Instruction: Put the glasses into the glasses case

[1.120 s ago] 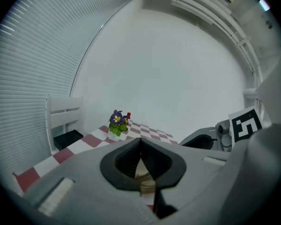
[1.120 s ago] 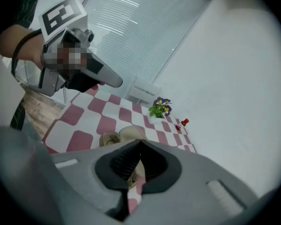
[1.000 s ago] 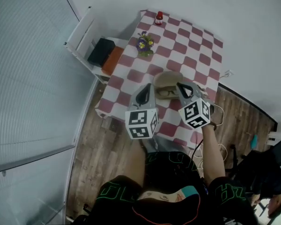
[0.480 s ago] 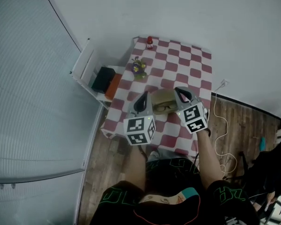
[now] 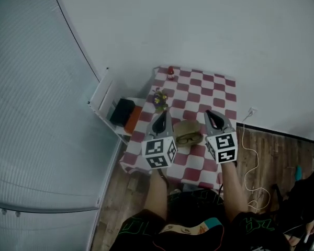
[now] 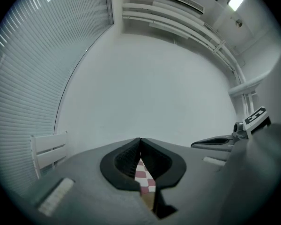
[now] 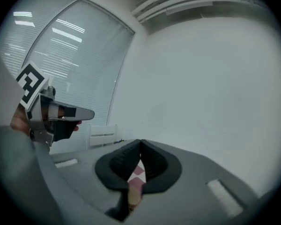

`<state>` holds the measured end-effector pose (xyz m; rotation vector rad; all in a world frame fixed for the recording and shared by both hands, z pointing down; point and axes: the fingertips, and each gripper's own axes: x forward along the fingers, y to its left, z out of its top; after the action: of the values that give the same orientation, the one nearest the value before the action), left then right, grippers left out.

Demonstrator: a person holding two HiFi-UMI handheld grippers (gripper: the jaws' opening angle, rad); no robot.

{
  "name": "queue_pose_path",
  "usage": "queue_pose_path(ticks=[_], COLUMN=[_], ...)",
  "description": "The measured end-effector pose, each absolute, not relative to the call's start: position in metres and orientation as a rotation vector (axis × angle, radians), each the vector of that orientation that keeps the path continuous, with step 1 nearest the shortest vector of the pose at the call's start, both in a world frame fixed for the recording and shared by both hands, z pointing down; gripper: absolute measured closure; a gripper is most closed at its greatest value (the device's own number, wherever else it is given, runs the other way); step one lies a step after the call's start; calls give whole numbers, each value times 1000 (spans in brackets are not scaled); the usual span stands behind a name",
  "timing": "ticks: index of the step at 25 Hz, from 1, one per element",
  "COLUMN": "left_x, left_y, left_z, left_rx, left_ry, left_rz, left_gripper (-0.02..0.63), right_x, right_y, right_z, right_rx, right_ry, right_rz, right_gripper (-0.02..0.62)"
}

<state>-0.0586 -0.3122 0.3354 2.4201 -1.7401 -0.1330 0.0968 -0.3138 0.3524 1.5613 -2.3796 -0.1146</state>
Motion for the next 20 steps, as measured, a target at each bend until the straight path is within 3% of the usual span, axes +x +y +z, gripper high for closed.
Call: queue_pose_path(ticks=[20], left_x=[-18], left_y=[-319], left_z=[317], left_rx=[2541], left_ry=[-1708], left_rz=[-134], left_gripper=[598], right_x=[164], right_y=[-312], right_z=[320], right_rx=[1826], right_ry=[-2414], right_rz=[-35], right_gripper=[592])
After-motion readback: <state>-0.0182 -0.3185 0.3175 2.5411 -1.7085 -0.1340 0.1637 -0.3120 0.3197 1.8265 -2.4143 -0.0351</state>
